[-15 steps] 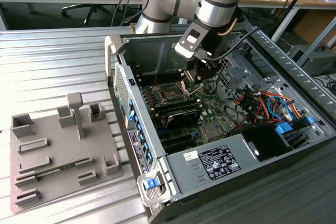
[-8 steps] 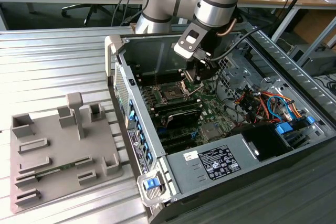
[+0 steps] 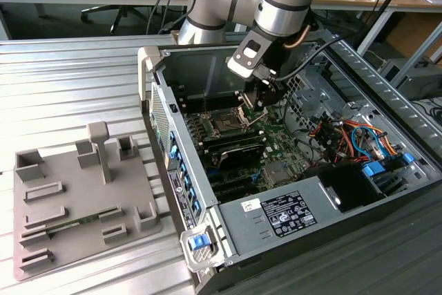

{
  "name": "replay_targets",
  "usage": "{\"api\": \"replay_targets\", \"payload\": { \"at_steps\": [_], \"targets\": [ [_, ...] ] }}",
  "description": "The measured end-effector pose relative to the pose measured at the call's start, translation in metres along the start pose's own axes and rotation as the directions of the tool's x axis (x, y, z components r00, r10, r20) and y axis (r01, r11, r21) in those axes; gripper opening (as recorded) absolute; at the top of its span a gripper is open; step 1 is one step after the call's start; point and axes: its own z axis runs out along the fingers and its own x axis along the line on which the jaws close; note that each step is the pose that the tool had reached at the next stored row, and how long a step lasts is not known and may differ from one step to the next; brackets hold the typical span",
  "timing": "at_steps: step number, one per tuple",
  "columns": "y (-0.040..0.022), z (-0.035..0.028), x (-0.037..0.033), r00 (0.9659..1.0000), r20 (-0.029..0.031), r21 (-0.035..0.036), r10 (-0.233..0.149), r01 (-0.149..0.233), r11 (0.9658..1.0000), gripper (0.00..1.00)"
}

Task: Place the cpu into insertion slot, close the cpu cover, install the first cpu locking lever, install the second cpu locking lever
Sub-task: 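Place the cpu into insertion slot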

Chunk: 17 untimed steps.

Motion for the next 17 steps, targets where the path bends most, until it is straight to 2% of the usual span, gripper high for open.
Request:
{"api": "replay_targets", "payload": {
  "at_steps": [13,17],
  "targets": [
    [-0.0013,0.0018,0.0,1.0,0.0,0.0,0.0,0.0,1.0,0.55],
    [-0.0013,0.0021,0.002,1.0,-0.0001,-0.0001,0.0,0.0,1.0,0.55]
  ]
}}
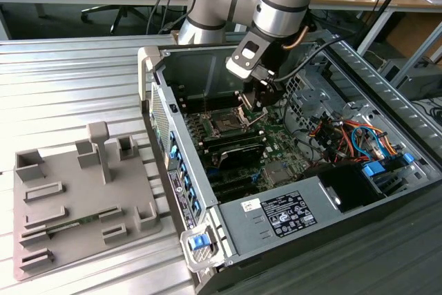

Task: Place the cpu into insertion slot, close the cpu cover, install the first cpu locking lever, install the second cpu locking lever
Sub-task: 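Place the cpu into insertion slot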

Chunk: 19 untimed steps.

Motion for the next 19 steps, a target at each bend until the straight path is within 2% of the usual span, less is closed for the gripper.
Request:
{"api": "replay_targets", "payload": {
  "at_steps": [6,19],
  "targets": [
    [-0.0001,0.0004,0.0032,1.0,0.0,0.0,0.0,0.0,1.0,0.55],
    [-0.0002,0.0018,0.0051,1.0,0.0,0.0,0.0,0.0,1.0,0.55]
  ]
}}
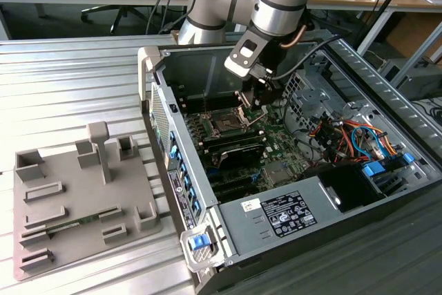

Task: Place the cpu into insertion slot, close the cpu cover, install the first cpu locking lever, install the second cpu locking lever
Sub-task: 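Place the cpu into insertion slot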

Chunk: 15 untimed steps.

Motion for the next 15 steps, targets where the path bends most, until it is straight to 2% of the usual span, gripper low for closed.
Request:
{"api": "replay_targets", "payload": {
  "at_steps": [15],
  "targets": [
    [-0.0015,0.0021,0.0033,1.0,0.0002,0.0001,0.0,0.0,1.0,0.55]
  ]
}}
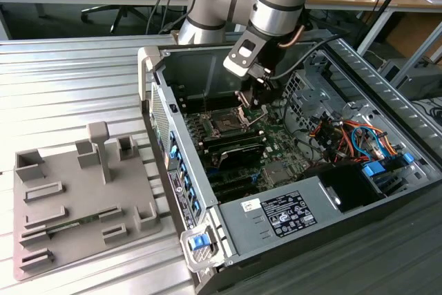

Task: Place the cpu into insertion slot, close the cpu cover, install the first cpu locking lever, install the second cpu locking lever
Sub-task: 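Place the cpu into insertion slot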

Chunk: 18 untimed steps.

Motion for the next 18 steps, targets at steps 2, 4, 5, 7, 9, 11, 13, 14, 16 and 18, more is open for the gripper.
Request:
{"api": "replay_targets", "payload": {
  "at_steps": [2,4,5,7,9,11,13,14,16,18],
  "targets": [
    [-0.0014,0.0002,0.0,1.0,-0.0001,0.0,0.0,0.0,1.0,0.55],
    [-0.002,0.0004,0.0,1.0,-0.0001,-0.0001,0.0,0.0,1.0,0.55],
    [-0.0025,0.0004,0.0,1.0,-0.0001,-0.0001,0.0,0.0,1.0,0.55],
    [-0.0044,0.0006,0.0,1.0,-0.0003,-0.0002,0.0,0.0,1.0,0.55],
    [-0.0056,0.0005,0.0,1.0,-0.0002,-0.0001,0.0,0.0,1.0,0.55],
    [-0.0063,0.0006,0.0,1.0,-0.0002,-0.0001,0.0,0.0,1.0,0.55],
    [-0.0071,0.0006,-0.0001,1.0,-0.0001,0.0,0.0,0.0,1.0,0.55],
    [-0.0074,0.0006,-0.0001,1.0,-0.0001,-0.0001,0.0,0.0,1.0,0.55],
    [-0.0082,0.0007,-0.0001,1.0,-0.0002,-0.0001,0.0,0.0,1.0,0.55],
    [-0.0091,0.0007,-0.0001,1.0,-0.0002,-0.0001,0.0,0.0,1.0,0.55]
  ]
}}
